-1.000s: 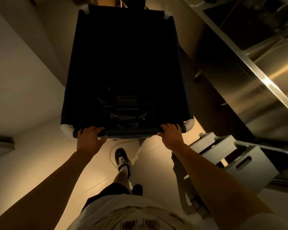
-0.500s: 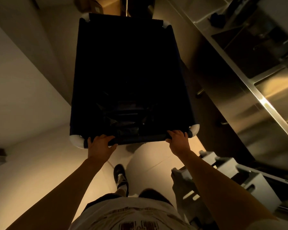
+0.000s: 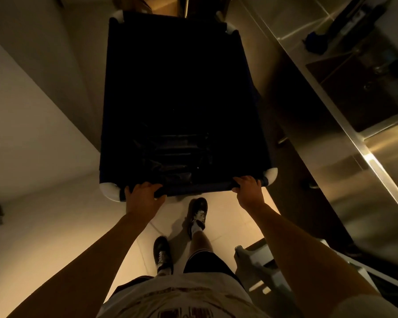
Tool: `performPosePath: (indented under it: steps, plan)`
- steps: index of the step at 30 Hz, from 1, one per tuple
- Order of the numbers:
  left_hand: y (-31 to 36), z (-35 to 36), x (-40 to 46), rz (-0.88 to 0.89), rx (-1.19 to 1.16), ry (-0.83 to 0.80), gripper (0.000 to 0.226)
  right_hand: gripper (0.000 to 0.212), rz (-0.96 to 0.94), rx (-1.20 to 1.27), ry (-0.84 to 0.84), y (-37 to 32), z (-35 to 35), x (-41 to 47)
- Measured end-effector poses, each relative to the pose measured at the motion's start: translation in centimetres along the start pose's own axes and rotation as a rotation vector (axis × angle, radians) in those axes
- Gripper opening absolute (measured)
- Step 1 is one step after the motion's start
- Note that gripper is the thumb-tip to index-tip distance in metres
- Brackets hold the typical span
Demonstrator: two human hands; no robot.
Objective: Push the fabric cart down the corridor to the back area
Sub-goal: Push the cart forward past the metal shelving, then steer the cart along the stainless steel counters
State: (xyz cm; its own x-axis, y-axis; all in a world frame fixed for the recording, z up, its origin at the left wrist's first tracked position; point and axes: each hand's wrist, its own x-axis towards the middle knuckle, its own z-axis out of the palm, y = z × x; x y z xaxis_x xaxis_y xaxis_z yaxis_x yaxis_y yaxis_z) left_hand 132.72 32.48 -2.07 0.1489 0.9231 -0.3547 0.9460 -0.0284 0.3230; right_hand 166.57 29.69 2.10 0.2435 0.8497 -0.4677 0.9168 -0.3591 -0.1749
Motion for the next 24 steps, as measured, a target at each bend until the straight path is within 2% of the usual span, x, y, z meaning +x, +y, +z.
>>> performPosePath:
  steps: [10,19,24]
  plan:
    - [2.4,-3.3,7.5,-0.097,0.002,-0.039,0.048,0.047,-0.113,-0.086,-0.012,-0.8,-5.0,9.4]
    - [5.5,-6.3,14.8,-0.272,-0.014,0.032,0.036,0.047,-0.221,-0.126,-0.038,-3.1,-9.9,19.2]
    - [5.8,-7.3,18.6,-0.334,-0.024,0.063,0.037,0.045,-0.269,-0.126,-0.071,-4.4,-12.0,24.0]
